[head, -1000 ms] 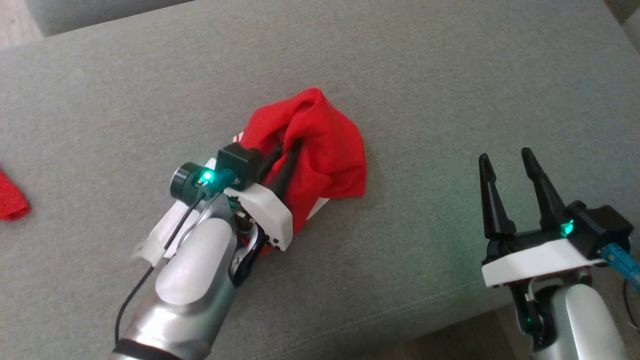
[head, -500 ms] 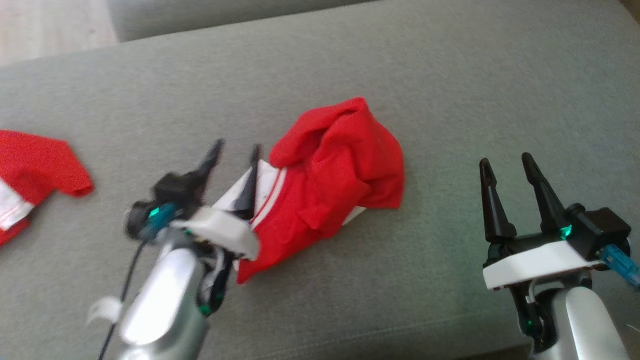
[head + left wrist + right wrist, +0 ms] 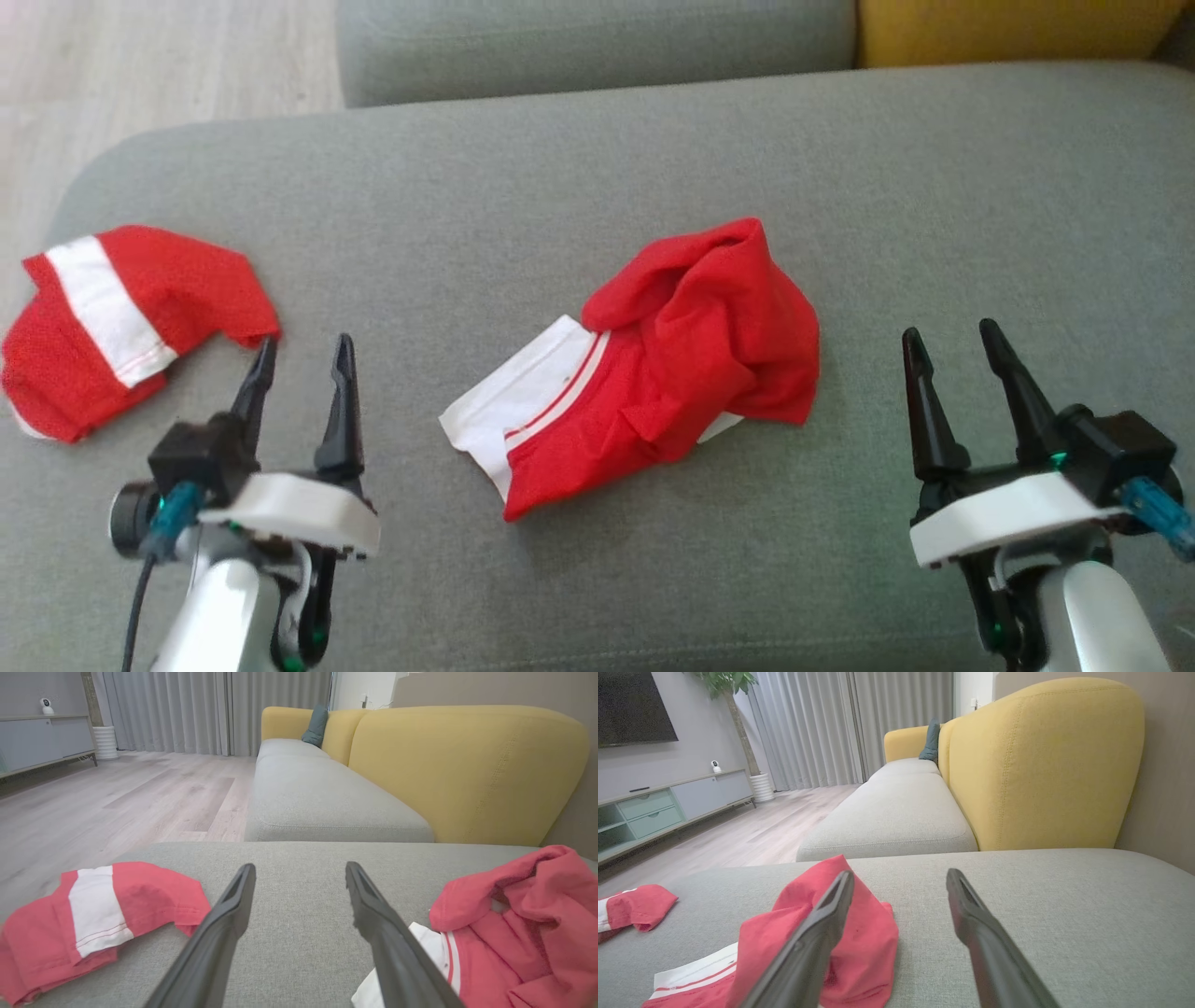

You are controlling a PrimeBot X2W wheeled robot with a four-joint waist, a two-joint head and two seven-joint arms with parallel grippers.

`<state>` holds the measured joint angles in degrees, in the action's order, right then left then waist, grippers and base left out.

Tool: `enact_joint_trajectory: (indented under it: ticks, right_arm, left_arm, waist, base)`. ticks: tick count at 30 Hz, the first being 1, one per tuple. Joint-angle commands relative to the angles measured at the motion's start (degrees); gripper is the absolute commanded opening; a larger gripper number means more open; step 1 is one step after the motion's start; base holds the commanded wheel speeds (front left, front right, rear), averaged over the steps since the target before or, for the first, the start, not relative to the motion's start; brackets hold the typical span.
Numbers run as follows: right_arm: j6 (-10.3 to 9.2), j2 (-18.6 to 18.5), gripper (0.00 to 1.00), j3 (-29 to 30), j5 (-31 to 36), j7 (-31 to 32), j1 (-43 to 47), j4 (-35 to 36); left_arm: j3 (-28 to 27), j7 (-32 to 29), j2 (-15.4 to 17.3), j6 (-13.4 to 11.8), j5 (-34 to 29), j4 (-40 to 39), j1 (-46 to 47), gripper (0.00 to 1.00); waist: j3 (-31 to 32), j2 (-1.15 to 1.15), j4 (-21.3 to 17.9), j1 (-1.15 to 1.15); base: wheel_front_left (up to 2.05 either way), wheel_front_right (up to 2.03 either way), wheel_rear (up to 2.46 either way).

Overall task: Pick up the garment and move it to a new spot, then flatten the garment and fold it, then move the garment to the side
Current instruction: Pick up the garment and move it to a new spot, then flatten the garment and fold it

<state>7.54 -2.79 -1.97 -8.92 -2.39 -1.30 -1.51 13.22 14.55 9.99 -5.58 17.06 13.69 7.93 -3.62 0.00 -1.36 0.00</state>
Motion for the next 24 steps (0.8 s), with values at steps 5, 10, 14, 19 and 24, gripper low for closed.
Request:
enact_joint_trajectory:
  ticks: [5, 10, 14, 19, 24]
  right_arm:
    - [-0.05, -0.94, 1.0, -1.2, -0.11, 0.94, 0.72, 1.47]
    - [-0.05, -0.91, 1.0, -0.72, -0.3, 1.37, 2.19, 1.75]
    - [-0.05, -0.92, 1.0, -0.6, -0.32, 1.55, 2.68, 1.99]
    - [-0.05, -0.87, 1.0, -0.46, -0.29, 1.66, 2.84, 2.23]
    - [-0.05, -0.79, 1.0, -0.42, -0.28, 1.71, 2.94, 2.38]
  left_arm:
    - [-2.5, 0.44, 1.31, 0.07, -1.81, -4.26, -1.12, 1.0]
    - [-1.64, 0.44, 1.43, 0.45, -2.68, -4.89, -3.55, 1.0]
    - [-1.43, 0.44, 1.47, 0.36, -2.82, -4.85, -4.24, 1.0]
    - [-1.5, 0.44, 1.57, 0.21, -2.73, -4.65, -4.43, 1.0]
    - [-1.74, 0.44, 1.52, 0.02, -2.35, -4.42, -4.45, 1.0]
  waist:
    - [2.39, 0.0, 0.64, 0.0]
    - [3.53, 0.0, 0.52, 0.0]
    - [3.79, 0.0, 0.38, 0.0]
    - [3.78, 0.0, 0.34, 0.0]
    - [3.72, 0.0, 0.36, 0.0]
  base:
    - [0.0, 0.0, 0.0]
    - [0.0, 0.0, 0.0]
    - [0.0, 0.0, 0.0]
    - [0.0, 0.0, 0.0]
    - [0.0, 0.0, 0.0]
